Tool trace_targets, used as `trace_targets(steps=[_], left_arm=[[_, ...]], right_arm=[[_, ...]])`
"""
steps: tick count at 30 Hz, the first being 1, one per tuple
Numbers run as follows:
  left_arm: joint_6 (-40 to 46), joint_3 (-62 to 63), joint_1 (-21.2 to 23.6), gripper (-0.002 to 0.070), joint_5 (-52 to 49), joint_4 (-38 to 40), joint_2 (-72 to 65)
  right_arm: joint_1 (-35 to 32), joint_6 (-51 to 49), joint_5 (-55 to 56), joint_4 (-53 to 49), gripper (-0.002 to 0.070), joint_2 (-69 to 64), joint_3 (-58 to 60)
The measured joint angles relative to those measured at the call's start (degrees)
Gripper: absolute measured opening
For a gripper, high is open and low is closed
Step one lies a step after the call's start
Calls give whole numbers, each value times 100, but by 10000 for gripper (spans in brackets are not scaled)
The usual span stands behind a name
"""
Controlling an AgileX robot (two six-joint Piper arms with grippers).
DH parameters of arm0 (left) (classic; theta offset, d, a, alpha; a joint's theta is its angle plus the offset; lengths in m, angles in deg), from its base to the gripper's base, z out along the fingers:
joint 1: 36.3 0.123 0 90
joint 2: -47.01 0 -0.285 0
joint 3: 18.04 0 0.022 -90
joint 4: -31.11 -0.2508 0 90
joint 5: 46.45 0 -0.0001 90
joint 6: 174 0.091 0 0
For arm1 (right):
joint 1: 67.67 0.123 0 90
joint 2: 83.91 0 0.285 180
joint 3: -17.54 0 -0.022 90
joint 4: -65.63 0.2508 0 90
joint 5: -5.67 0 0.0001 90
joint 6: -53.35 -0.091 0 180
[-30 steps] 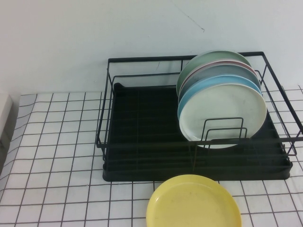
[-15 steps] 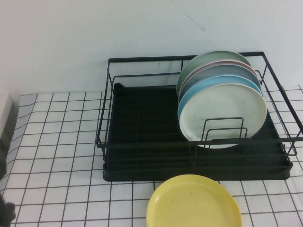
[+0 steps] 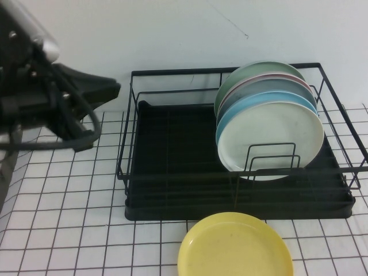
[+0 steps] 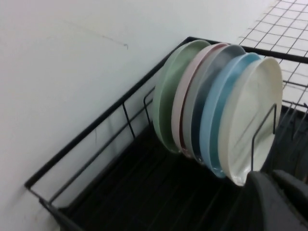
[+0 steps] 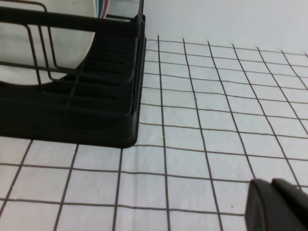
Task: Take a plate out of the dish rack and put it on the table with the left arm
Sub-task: Grasp the plate from the shelf
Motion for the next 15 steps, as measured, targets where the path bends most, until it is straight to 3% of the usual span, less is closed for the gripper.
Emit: trace_targets(steps=[5, 10, 15], left_arm=[[1379, 604, -651, -3, 33, 316, -1246], [1805, 1156, -1436, -1, 574, 358, -2139], [2614, 1580, -1995, 74, 916, 386, -2869]], right_arm=[[0, 0, 0, 0, -3, 0, 0], [0, 0, 0, 0, -3, 0, 0], [0, 0, 0, 0, -3, 0, 0]])
